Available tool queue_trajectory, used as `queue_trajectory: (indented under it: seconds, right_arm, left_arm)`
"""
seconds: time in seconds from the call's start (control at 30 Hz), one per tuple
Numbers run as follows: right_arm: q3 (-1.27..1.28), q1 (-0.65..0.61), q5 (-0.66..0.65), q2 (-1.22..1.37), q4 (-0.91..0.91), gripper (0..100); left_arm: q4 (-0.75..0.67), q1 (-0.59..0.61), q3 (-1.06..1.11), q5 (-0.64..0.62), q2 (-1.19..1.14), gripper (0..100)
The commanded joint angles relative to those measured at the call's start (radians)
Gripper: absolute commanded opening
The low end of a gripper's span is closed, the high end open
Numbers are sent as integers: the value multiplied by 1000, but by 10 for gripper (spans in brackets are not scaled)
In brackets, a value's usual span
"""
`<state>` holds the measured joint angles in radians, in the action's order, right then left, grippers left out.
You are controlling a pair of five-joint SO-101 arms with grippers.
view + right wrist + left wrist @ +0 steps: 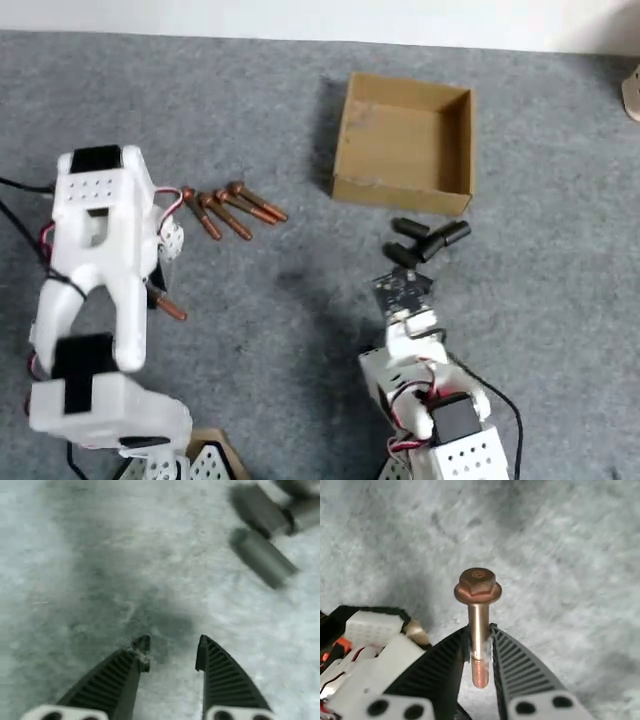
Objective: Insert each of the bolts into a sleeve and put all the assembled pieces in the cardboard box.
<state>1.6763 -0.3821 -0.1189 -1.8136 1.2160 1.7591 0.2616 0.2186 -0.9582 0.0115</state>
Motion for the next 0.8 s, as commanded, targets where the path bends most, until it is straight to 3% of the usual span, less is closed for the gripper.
queue_trajectory:
  seconds: [0.0, 0.13, 0.43, 0.67, 0.77]
  right_arm:
    - [153, -15, -6, -2, -22, 152]
    - [53, 45, -6, 8, 21, 152]
    - [-323, 148, -9, 70, 124, 152]
    - [-469, 150, -9, 518, 38, 152]
    - [-613, 150, -8, 725, 35, 152]
  left_arm:
    - [21, -21, 65, 11, 99, 4]
    - [21, -22, 136, 12, 157, 4]
    - [21, -61, 150, 152, 255, 4]
    - [20, -214, 137, 152, 196, 4]
    - [-29, -217, 137, 150, 180, 5]
